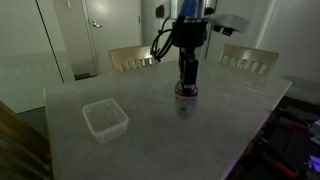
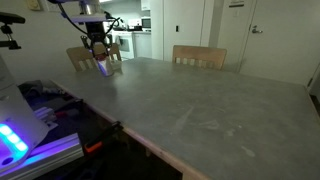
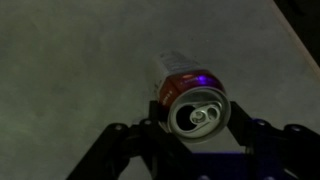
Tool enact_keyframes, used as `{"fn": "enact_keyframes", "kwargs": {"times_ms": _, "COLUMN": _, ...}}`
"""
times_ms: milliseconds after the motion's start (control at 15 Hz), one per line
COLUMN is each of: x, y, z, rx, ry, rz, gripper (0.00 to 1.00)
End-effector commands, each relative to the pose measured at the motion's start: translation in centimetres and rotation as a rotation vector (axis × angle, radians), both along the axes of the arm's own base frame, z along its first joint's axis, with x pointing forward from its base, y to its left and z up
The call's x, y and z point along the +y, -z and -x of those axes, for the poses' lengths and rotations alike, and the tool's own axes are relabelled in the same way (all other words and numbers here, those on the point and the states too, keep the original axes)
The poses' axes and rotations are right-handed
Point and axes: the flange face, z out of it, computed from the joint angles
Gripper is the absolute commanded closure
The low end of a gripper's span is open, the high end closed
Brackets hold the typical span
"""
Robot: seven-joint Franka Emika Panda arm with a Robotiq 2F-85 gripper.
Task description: Move the can backward
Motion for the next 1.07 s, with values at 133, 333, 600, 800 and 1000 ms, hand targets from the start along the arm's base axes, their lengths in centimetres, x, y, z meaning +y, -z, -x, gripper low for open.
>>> {"fn": "enact_keyframes", "kwargs": {"times_ms": 133, "x": -2.2, "y": -0.7, "z": -1.7, "rx": 0.006, "ry": -0.029, "rz": 0.012, "gripper": 0.33}}
{"fn": "enact_keyframes", "kwargs": {"times_ms": 333, "x": -3.2, "y": -1.1, "z": -2.6, "rx": 0.008, "ry": -0.03, "rz": 0.015, "gripper": 0.33}}
{"fn": "enact_keyframes", "kwargs": {"times_ms": 600, "x": -3.1, "y": -0.9, "z": -3.0, "rx": 0.014, "ry": -0.023, "rz": 0.022, "gripper": 0.58}}
{"fn": "enact_keyframes", "kwargs": {"times_ms": 800, "x": -3.6, "y": -0.8, "z": -5.2, "rx": 0.015, "ry": -0.016, "rz": 0.036, "gripper": 0.58}}
{"fn": "enact_keyframes", "kwargs": {"times_ms": 1000, "x": -4.4, "y": -0.9, "z": -8.2, "rx": 0.016, "ry": -0.019, "rz": 0.038, "gripper": 0.58}}
